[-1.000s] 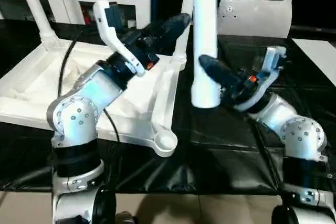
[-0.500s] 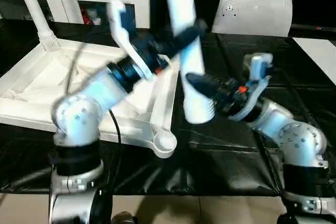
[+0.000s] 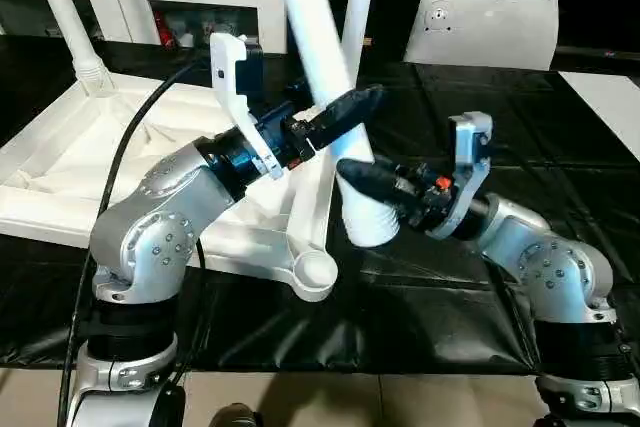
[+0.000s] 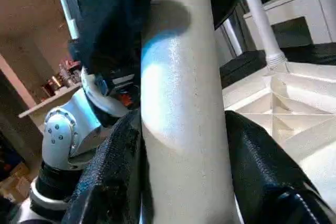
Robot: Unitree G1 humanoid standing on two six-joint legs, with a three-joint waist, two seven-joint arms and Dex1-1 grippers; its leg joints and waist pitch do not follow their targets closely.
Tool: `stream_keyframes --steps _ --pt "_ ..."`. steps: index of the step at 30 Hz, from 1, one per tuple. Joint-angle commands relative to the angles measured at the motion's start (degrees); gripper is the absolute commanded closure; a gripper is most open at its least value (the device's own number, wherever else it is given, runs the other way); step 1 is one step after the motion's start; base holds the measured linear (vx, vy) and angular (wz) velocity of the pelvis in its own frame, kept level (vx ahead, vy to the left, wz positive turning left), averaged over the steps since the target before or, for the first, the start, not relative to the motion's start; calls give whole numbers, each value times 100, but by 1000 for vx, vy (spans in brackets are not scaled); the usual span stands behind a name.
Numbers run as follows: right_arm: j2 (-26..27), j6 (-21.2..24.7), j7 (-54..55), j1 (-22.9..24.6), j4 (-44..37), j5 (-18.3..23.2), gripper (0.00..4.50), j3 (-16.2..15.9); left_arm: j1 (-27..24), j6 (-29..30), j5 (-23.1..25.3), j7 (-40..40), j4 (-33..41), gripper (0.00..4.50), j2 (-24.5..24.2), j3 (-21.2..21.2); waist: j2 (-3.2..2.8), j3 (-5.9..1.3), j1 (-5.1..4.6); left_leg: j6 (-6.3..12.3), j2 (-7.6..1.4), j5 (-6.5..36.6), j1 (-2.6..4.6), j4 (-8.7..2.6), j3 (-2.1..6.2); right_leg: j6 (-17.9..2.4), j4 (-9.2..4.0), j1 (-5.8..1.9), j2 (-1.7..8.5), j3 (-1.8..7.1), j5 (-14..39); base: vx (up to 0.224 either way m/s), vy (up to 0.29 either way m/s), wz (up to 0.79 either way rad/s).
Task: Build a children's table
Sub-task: Pick table leg
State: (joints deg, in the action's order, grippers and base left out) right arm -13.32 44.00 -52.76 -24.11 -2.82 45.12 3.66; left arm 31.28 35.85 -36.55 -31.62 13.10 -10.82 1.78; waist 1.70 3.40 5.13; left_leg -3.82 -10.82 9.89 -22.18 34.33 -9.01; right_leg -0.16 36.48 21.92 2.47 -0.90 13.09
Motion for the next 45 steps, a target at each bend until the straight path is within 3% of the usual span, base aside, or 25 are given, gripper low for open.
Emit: stream_keyframes --steps 1,14,20,22,23,25,31,32,33,35,38,40,41,45 --pt "-41 -107 -1 28 -56 -87 262 -91 43 -149 124 -96 -31 158 -13 -166 -42 -376 -4 -213 -183 718 122 -399 9 -895 -447 -240 418 185 312 0 0 0" --pt "-30 -336 33 7 71 -227 262 -192 -10 -286 202 -126 -29 209 -50 -205 -51 -387 -1 -207 -181 721 125 -388 9 -1007 -419 -249 412 180 135 0 0 0" --pt "-3 -497 176 -4 95 -348 262 -187 97 -17 10 254 -116 215 108 57 -61 -392 -8 -207 -175 679 122 -376 6 -1077 -401 -254 405 179 -36 0 0 0" --pt "-3 -583 237 -26 114 -451 262 -203 145 -22 57 317 -180 223 92 80 -50 -391 -6 -209 -168 688 122 -375 2 -1052 -412 -256 406 181 19 0 0 0" --pt "-5 -731 466 -96 213 -742 262 -281 195 -156 361 331 -296 223 -46 -35 -43 -389 -5 -208 -170 692 124 -377 2 -1026 -420 -252 409 182 76 0 0 0" --pt "-17 -792 554 -141 279 -909 262 -368 213 -253 628 338 -388 228 -177 -157 -59 -383 -20 -256 -163 775 133 -382 5 -948 -432 -240 402 184 285 0 0 0" --pt "23 -833 824 -257 388 -1313 262 -697 246 -205 598 349 -488 235 -231 -115 -59 -400 -23 -277 -166 638 132 -378 8 -983 -395 -248 399 185 -10 0 0 0" --pt "63 -869 950 -295 469 -1428 227 -741 261 -177 570 348 -503 236 -249 -106 -30 -395 -28 -270 -167 651 128 -382 5 -998 -396 -253 399 183 -33 0 0 0" --pt "81 -884 988 -308 503 -1460 192 -746 270 -172 562 346 -518 240 -254 -102 -43 -399 -21 -270 -168 655 134 -380 7 -1009 -388 -249 405 183 -23 0 0 0" --pt "134 -920 1087 -350 599 -1524 189 -744 299 -174 544 330 -579 243 -276 -81 -39 -390 -31 -279 -175 671 135 -388 2 -1012 -397 -238 404 188 8 0 0 0" --pt "181 -953 1143 -406 692 -1565 146 -715 320 -214 547 245 -657 263 -329 -82 -55 -386 -23 -307 -167 781 141 -391 2 -976 -408 -236 401 189 176 0 0 0" --pt "158 -925 1158 -464 720 -1552 142 -688 329 -237 558 122 -691 264 -402 -127 -56 -395 -22 -317 -171 728 143 -394 8 -964 -389 -239 401 184 71 0 0 0" --pt "142 -900 1159 -485 715 -1544 120 -679 329 -240 552 69 -696 264 -433 -142 -33 -397 -28 -304 -165 702 139 -391 2 -968 -393 -243 401 185 38 0 0 0" --pt "-55 -757 1050 -640 770 -1551 89 -679 349 -115 508 -203 -682 264 -558 -240 -55 -394 -15 -277 -165 632 138 -382 -4 -989 -377 -245 404 189 -66 0 0 0"
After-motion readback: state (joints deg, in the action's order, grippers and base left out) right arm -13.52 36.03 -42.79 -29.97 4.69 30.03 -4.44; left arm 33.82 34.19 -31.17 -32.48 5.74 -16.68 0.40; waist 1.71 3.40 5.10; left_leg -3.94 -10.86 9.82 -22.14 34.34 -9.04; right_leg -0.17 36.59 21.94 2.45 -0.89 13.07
